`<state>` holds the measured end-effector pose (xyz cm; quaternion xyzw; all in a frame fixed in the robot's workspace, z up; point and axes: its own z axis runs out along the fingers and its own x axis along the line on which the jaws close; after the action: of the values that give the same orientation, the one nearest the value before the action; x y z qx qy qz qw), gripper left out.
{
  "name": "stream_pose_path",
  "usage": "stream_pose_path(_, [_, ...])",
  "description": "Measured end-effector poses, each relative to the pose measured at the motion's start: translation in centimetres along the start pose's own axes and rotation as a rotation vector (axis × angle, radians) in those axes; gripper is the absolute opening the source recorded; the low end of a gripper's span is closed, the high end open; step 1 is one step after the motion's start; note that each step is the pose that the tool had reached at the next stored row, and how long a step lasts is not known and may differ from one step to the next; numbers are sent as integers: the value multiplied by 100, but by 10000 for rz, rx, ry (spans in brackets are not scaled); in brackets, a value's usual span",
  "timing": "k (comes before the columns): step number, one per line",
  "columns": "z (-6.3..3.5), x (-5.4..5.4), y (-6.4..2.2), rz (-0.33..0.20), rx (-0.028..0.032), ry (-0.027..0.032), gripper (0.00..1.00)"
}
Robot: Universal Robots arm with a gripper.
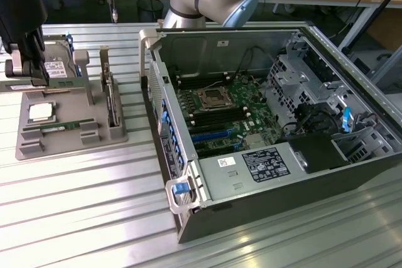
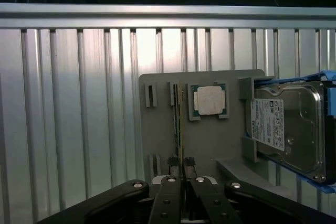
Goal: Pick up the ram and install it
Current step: 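Pick up the ram and move it above insertion slot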
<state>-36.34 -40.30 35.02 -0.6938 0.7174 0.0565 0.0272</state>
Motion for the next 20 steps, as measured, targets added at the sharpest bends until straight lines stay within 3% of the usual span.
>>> stream_pose_path(20, [-115,-14,5,-1,-2,-26,13])
